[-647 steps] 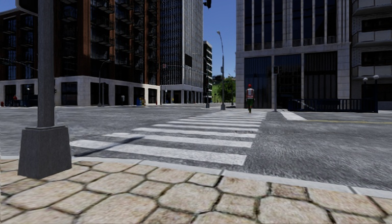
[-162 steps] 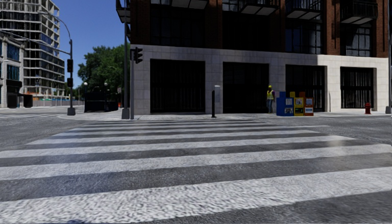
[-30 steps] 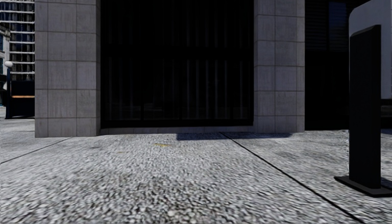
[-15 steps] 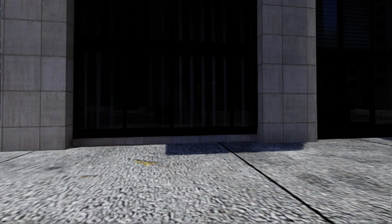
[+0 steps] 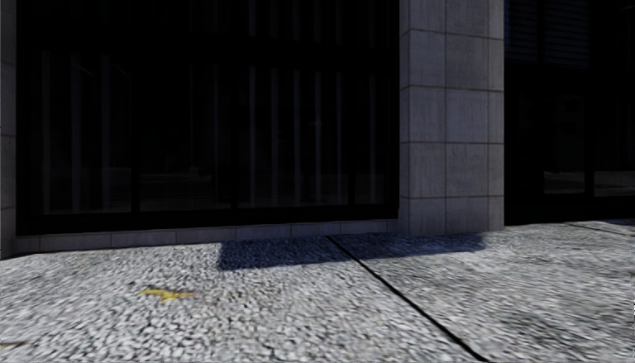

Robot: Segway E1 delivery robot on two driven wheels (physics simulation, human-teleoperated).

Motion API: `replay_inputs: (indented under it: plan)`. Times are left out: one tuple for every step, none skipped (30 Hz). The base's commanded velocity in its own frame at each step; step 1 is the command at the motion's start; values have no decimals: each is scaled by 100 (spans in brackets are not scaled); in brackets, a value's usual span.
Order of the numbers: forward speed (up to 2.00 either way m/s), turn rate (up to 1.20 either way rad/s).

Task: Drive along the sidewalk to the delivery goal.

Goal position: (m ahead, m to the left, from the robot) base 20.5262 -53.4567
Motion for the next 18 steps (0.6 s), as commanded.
replay_inputs:
  plan:
    - [135,-53]
    - [135,-58]
    - [135,-60]
    - [135,-60]
    - [135,-60]
    - [135,-60]
    - [135,-63]
    - [135,-65]
    - [135,-66]
    - [135,-66]
    - [135,-67]
    - [135,-67]
    - [135,-67]
    - [136,-67]
    - [136,-67]
    - [137,-67]
    - [139,-67]
    - [142,-67]
